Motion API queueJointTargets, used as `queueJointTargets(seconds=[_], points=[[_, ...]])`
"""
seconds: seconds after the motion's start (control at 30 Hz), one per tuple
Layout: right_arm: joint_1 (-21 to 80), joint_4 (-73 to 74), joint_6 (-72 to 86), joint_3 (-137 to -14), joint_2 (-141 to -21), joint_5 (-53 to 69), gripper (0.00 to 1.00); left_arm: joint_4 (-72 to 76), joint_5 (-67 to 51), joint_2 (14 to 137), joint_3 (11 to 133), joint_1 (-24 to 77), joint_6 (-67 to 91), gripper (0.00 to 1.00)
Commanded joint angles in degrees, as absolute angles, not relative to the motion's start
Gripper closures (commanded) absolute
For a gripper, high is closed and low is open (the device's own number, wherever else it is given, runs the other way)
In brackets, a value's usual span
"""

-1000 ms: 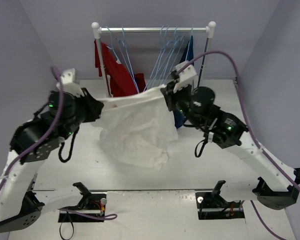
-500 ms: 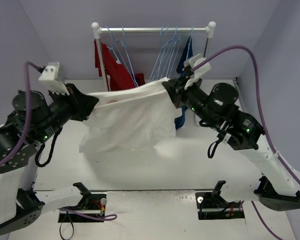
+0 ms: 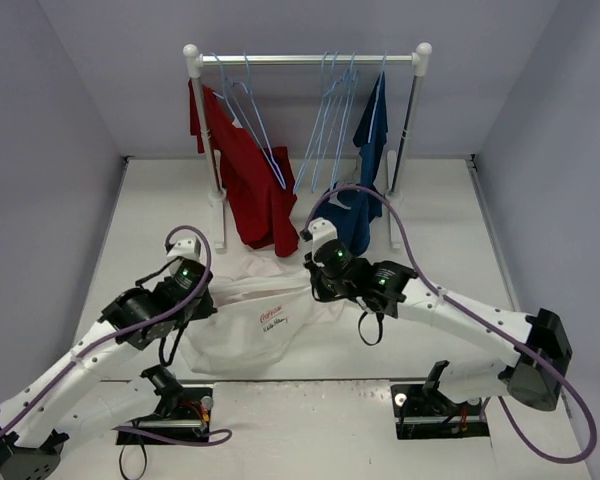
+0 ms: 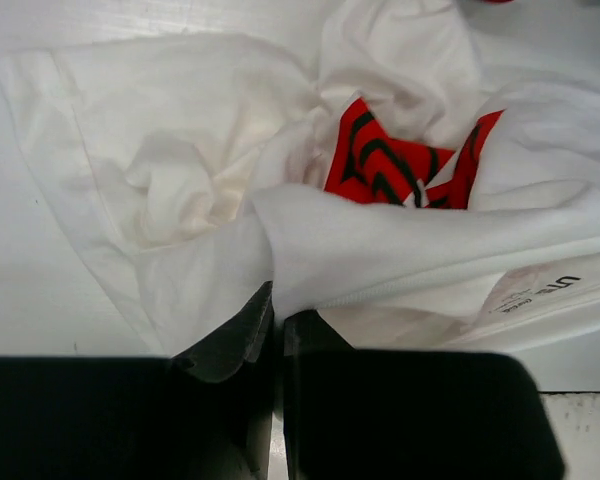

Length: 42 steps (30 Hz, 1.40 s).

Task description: Place the t-shirt on the hanger

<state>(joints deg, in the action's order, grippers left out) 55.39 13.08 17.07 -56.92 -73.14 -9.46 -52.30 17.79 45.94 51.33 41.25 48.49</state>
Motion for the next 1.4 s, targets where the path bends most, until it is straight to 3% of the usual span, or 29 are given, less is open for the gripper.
queueJointTargets(seconds=[0.0, 0.1, 0.23, 0.33, 0.53, 0.8, 1.07, 1.37], points=[[58.2, 10.8, 19.4, -62.4, -75.8, -14.9, 1.00, -44.9, 17.9, 48.9, 54.7, 41.1, 49.8, 1.00], [59.0, 11.5, 17.0, -68.9, -75.3, -20.1, 1.00, -46.5, 17.9, 52.1, 63.5, 41.2, 44.7, 1.00], [59.6, 11.8, 8.2, -87.8, -73.1, -22.0, 1.00, -50.5, 16.8, 57.1, 92.3, 41.2, 33.7, 1.00], [60.9, 11.8, 4.0, -97.5, -72.0, -18.6, 1.00, -50.1, 12.0, 58.6, 105.0, 41.2, 27.2, 1.00], [61.2, 11.8, 1.7, -105.6, -69.0, -15.3, 1.00, -50.1, 7.2, 58.6, 116.3, 41.1, 23.0, 1.00], [61.3, 11.8, 6.7, -81.4, -64.9, -16.0, 1.00, -48.5, 9.5, 54.3, 93.7, 41.1, 30.3, 1.00], [62.4, 3.9, 18.8, -52.8, -66.7, -21.5, 1.00, -40.0, 15.6, 46.1, 56.9, 41.2, 41.8, 1.00], [65.6, -3.6, 26.8, -41.0, -68.7, -23.0, 1.00, -33.6, 11.8, 42.6, 41.4, 41.2, 46.3, 1.00]])
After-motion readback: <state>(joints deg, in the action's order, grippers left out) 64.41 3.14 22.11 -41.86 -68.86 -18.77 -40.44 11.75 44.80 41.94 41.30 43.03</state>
